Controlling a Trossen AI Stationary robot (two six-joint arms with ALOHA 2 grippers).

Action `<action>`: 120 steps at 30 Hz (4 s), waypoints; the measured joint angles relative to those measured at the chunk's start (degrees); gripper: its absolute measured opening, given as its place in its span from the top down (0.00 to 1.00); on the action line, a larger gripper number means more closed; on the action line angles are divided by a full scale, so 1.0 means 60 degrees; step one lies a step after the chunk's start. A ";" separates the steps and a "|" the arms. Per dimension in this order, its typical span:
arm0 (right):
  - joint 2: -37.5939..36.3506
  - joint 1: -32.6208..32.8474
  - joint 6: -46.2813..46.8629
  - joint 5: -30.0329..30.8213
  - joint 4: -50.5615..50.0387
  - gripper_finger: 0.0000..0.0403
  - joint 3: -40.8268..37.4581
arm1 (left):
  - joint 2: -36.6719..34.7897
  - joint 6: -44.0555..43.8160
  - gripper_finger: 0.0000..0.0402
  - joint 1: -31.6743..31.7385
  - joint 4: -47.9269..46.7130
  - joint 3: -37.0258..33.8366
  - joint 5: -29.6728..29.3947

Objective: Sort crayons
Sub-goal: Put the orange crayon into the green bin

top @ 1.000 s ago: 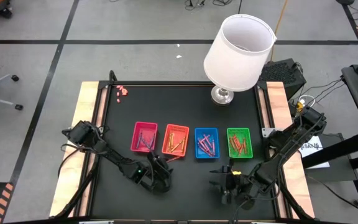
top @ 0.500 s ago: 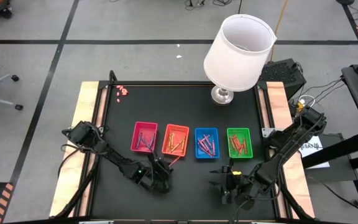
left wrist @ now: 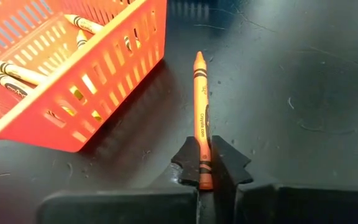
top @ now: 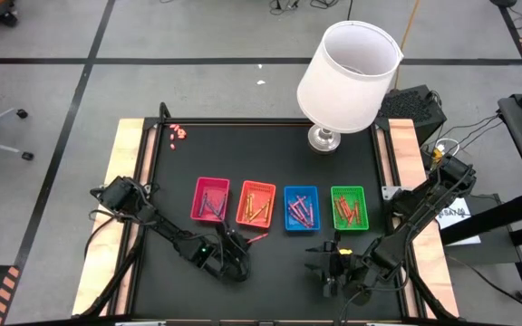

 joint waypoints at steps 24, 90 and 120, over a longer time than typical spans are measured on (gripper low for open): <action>0.0056 -0.0015 -0.0006 0.0026 0.0092 0.57 0.0000 | -0.0233 0.2606 0.97 -0.0081 -0.0090 0.0785 -0.0066; 0.0535 -0.0062 0.0002 -0.1253 -0.0579 0.57 0.0000 | -0.0280 1.2711 0.97 -0.0645 0.0036 0.3067 -0.0936; 0.0535 -0.0066 -0.0498 -0.1209 -0.0579 0.57 0.0000 | -0.0280 0.3739 0.97 -0.0644 0.0034 0.3067 -0.0849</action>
